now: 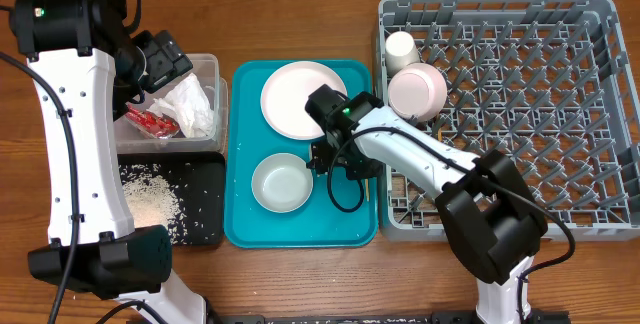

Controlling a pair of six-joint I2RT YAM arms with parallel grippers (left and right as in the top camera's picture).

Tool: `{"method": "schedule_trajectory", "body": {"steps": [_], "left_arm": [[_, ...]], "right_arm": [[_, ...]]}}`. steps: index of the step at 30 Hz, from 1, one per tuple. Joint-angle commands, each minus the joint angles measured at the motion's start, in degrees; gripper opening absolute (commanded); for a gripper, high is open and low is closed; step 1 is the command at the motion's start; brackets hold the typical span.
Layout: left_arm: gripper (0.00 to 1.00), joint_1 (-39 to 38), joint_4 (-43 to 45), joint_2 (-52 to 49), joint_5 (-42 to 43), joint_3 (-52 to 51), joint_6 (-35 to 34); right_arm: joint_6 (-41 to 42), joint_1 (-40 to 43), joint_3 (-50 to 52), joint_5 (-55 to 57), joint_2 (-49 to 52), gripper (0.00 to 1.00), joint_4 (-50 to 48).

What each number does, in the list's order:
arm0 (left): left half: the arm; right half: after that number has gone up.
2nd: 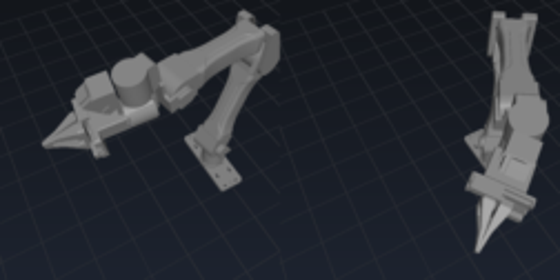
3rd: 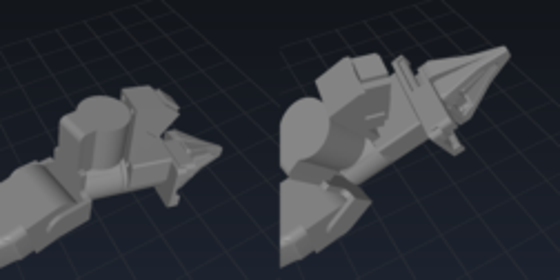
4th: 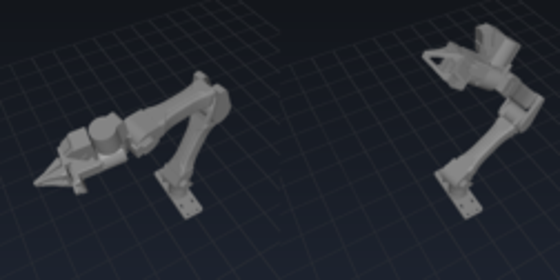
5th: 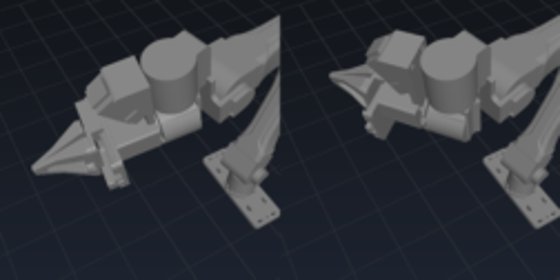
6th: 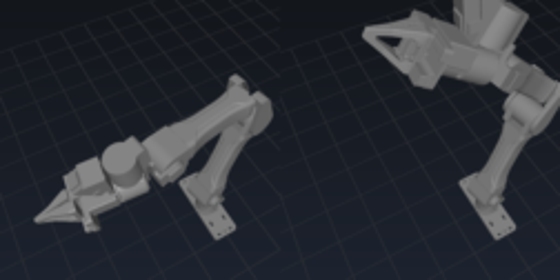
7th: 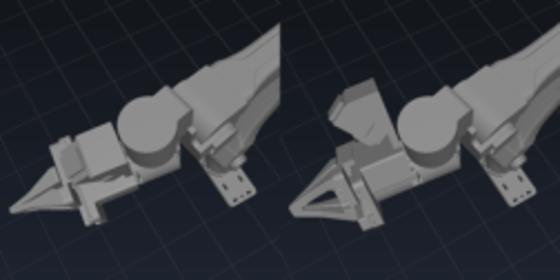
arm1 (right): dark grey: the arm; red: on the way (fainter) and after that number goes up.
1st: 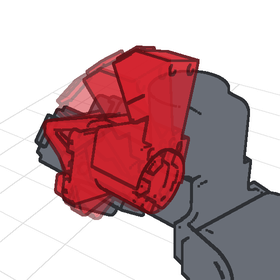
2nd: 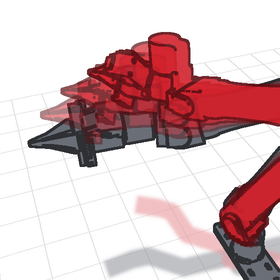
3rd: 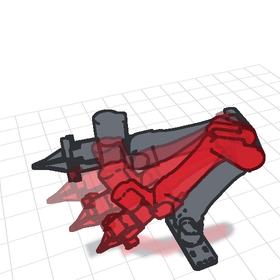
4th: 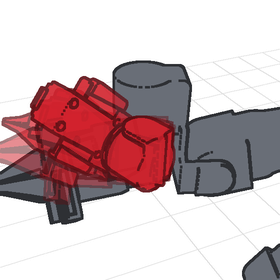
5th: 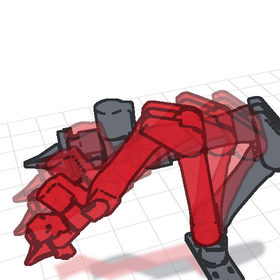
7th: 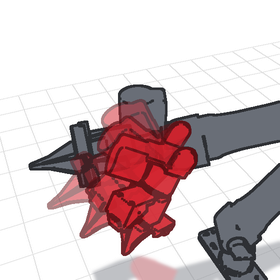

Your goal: Sort waste into correct bins and load items into the dishwasher

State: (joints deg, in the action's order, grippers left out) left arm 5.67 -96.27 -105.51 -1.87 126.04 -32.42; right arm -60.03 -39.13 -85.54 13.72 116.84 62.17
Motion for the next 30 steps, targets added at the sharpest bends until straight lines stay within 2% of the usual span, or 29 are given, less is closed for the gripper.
{"method": "schedule_trajectory", "body": {"steps": [1, 15, 30], "left_arm": [[1.0, -0.07, -0.09, 0.5, 0.2, 0.11, 0.7], [1.0, -0.11, -0.09, 0.5, 0.22, 0.11, 0.7], [1.0, -0.11, -0.09, 0.5, 0.2, 0.11, 0.7]], "right_arm": [[0.09, 0.85, -0.07, -5.14, -1.7, 0.04, -0.31], [0.28, 5.16, 0.11, -10.88, -1.53, 0.04, -0.26], [3.28, 4.59, 0.07, -15.26, -1.53, 0.04, 0.94]]}}
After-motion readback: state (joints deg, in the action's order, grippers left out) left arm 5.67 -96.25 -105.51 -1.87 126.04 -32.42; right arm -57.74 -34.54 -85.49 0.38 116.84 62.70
